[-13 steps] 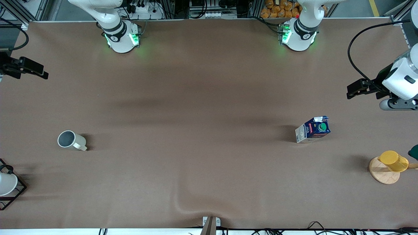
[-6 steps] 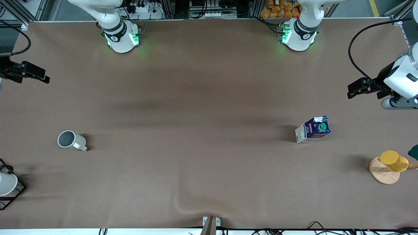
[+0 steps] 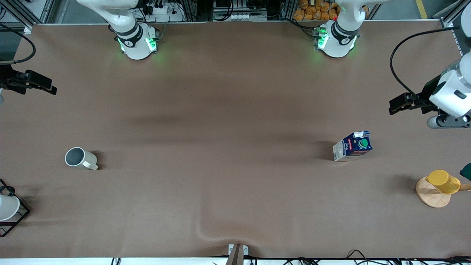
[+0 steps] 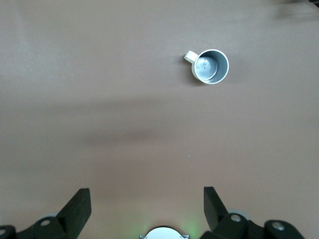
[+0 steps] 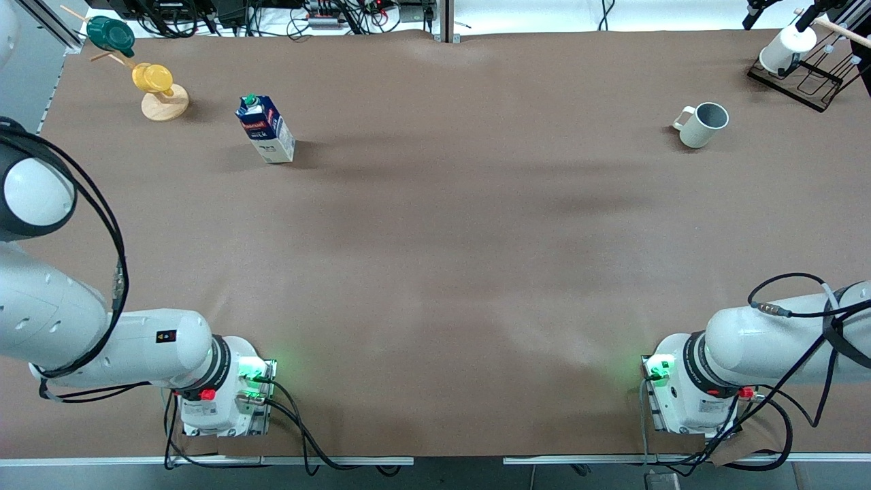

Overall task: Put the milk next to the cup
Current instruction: 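Lower the left gripper onto the milk carton while the right gripper reaches the mug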

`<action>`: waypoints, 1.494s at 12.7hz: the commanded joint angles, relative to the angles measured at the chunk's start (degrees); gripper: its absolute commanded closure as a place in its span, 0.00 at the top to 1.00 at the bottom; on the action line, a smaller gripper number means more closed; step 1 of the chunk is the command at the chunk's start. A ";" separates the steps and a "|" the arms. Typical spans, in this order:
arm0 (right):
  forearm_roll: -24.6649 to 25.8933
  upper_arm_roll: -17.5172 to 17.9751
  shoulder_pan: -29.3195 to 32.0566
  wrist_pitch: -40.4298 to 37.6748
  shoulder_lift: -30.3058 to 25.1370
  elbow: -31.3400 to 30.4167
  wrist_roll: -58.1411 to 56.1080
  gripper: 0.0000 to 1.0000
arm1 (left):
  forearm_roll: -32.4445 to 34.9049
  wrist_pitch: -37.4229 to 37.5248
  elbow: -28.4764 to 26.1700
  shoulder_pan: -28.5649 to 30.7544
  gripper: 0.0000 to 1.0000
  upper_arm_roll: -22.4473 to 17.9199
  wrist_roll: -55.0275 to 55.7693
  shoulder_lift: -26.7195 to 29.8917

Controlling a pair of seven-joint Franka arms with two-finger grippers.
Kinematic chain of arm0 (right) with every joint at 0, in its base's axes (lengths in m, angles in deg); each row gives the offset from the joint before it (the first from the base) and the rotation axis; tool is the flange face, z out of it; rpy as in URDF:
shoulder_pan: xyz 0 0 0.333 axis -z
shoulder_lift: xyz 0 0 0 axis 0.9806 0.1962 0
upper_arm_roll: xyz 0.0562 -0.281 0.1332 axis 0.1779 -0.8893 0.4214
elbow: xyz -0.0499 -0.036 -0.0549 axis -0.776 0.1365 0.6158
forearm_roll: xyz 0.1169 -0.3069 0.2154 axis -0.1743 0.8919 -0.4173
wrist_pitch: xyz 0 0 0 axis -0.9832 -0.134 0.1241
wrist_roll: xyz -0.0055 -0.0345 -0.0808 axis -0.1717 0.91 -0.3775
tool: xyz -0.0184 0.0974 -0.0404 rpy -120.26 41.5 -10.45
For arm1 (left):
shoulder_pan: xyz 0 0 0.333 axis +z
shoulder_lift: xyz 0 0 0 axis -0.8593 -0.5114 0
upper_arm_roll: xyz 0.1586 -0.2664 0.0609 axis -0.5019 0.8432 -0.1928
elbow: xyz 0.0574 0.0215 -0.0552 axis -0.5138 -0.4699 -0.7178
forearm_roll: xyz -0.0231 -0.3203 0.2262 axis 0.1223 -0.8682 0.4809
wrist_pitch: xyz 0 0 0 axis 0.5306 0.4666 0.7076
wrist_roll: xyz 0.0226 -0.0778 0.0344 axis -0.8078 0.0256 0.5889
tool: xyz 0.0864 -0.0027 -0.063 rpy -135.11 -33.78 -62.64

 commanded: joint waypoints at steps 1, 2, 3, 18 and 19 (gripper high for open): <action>-0.99 -0.09 0.23 0.77 -0.01 -0.94 -0.50 1.00 | 0.06 -2.21 0.48 -0.17 1.00 -0.01 1.69 -4.74; -0.81 -0.09 0.32 1.47 0.08 -1.64 -0.50 1.00 | 0.06 -4.04 0.31 -0.17 1.00 -0.01 2.04 -5.98; -0.46 -0.09 0.67 2.69 0.25 -2.52 -0.50 1.00 | 0.06 -4.76 0.13 -0.25 1.00 -0.01 3.78 -6.69; 10.35 -0.17 10.59 28.88 27.41 -3.04 -7.39 1.00 | 3.48 -12.68 -2.42 -3.15 1.00 -0.36 11.45 -19.79; 9.74 -0.09 12.52 31.07 27.76 -4.18 -11.79 1.00 | 4.62 -11.02 -2.25 -3.50 1.00 -0.45 11.45 -19.53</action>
